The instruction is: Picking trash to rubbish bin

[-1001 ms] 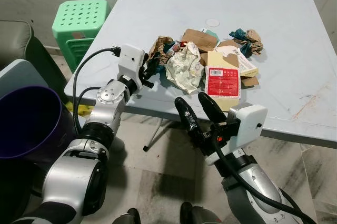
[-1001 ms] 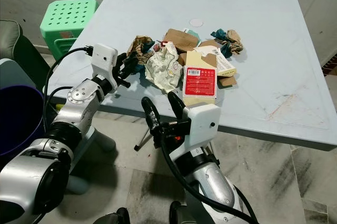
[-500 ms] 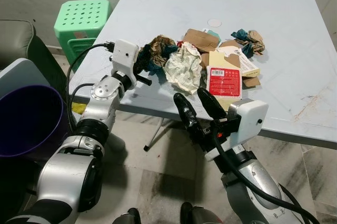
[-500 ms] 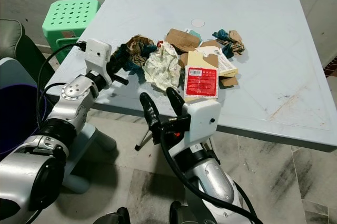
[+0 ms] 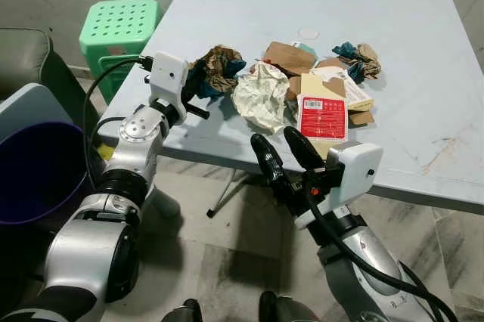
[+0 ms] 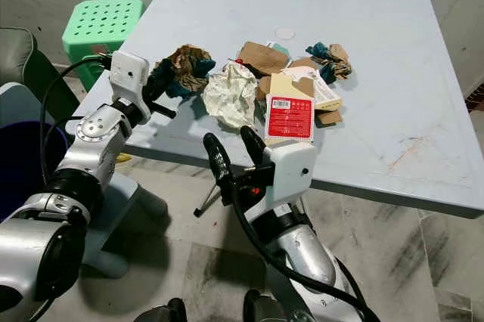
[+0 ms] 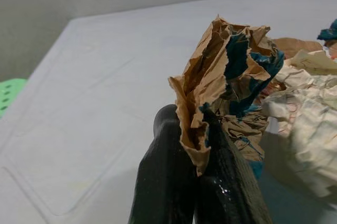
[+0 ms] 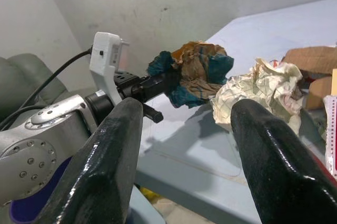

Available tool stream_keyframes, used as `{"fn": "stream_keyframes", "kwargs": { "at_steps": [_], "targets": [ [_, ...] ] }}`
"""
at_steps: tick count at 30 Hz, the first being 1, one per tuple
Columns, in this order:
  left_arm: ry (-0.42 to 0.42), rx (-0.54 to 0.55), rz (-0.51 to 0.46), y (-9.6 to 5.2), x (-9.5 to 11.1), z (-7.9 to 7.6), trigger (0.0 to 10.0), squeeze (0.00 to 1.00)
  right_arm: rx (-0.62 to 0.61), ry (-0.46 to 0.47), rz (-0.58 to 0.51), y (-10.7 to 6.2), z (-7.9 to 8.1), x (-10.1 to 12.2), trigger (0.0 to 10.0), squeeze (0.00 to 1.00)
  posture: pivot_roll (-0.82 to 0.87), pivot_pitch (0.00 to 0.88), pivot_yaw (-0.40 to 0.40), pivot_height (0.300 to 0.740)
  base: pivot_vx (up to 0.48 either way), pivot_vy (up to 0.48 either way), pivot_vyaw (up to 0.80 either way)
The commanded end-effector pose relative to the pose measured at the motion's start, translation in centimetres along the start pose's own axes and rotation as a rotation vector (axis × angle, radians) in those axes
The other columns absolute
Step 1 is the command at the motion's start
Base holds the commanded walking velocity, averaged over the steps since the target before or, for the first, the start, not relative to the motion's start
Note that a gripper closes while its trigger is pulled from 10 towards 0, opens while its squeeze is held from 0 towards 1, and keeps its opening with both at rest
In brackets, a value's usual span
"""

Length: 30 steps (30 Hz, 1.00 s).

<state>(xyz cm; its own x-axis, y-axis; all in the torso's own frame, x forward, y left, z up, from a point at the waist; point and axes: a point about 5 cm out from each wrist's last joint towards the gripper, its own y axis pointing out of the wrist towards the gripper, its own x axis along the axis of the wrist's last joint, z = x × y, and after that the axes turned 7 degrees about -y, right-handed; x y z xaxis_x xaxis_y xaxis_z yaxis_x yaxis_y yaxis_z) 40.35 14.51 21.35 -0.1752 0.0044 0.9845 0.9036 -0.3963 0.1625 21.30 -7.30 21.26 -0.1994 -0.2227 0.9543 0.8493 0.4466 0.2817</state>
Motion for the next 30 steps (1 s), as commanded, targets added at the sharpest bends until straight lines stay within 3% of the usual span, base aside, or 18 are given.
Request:
{"fn": "stream_keyframes", "kwargs": {
  "at_steps": [1,7,8,14,17,19,20,21,23,30],
  "targets": [
    [0.025,0.028,-0.007,-0.4,0.2,0.9,0.0,0.0,0.012,0.004,-0.005,0.0,-0.1,-0.1,10.0,0.0,-0.12,0.2,0.006,0.74,0.0,0.0,0.0],
    [-0.006,0.088,-0.027,-0.7,0.8,1.9,0.0,0.0,0.023,-0.004,-0.005,0.2,-0.4,-0.4,10.0,0.0,-0.11,0.174,0.0,0.74,0.0,0.0,0.0],
    [-0.017,0.099,-0.02,-0.8,0.8,2.0,10.0,0.0,0.028,-0.009,-0.006,0.3,-0.5,-0.5,10.0,0.0,-0.1,0.162,-0.002,0.74,0.0,0.0,0.0],
    [-0.021,0.112,0.066,-1.5,-1.2,0.8,10.0,0.0,0.051,-0.022,-0.016,0.8,-1.1,-0.6,10.0,0.0,-0.08,0.123,-0.01,0.74,0.0,0.0,0.0],
    [-0.069,0.149,0.061,-2.5,-1.9,0.0,10.0,0.0,0.072,-0.018,-0.03,1.1,-1.2,-0.4,10.0,0.0,-0.08,0.108,-0.013,0.74,0.0,0.0,0.0],
    [-0.176,0.154,0.138,-2.8,-2.7,-0.9,10.0,0.0,0.081,-0.028,-0.041,1.3,-1.4,-0.3,10.0,0.0,-0.07,0.09,-0.017,0.74,0.0,0.0,0.0],
    [-0.176,0.154,0.138,-2.8,-2.7,-0.9,10.0,0.0,0.081,-0.028,-0.041,1.3,-1.4,-0.3,10.0,0.0,-0.07,0.09,-0.017,0.74,0.0,0.0,0.0],
    [-0.227,0.139,0.104,-3.3,-2.2,-2.1,10.0,0.0,0.079,-0.037,-0.05,1.5,-1.8,-0.2,10.0,0.0,-0.07,0.074,-0.019,0.74,0.0,0.0,0.0],
    [-0.223,0.153,0.085,-3.9,-1.8,-3.0,10.0,0.0,0.081,-0.047,-0.057,1.7,-2.2,-0.1,10.0,0.0,-0.07,0.057,-0.024,0.74,0.0,0.0,0.0],
    [-0.249,0.213,0.073,-5.0,-0.9,-3.5,10.0,0.0,0.071,-0.093,-0.039,1.8,-3.6,-0.6,10.0,0.0,-0.05,0.01,-0.04,0.74,0.0,0.0,0.0]
  ]
}}
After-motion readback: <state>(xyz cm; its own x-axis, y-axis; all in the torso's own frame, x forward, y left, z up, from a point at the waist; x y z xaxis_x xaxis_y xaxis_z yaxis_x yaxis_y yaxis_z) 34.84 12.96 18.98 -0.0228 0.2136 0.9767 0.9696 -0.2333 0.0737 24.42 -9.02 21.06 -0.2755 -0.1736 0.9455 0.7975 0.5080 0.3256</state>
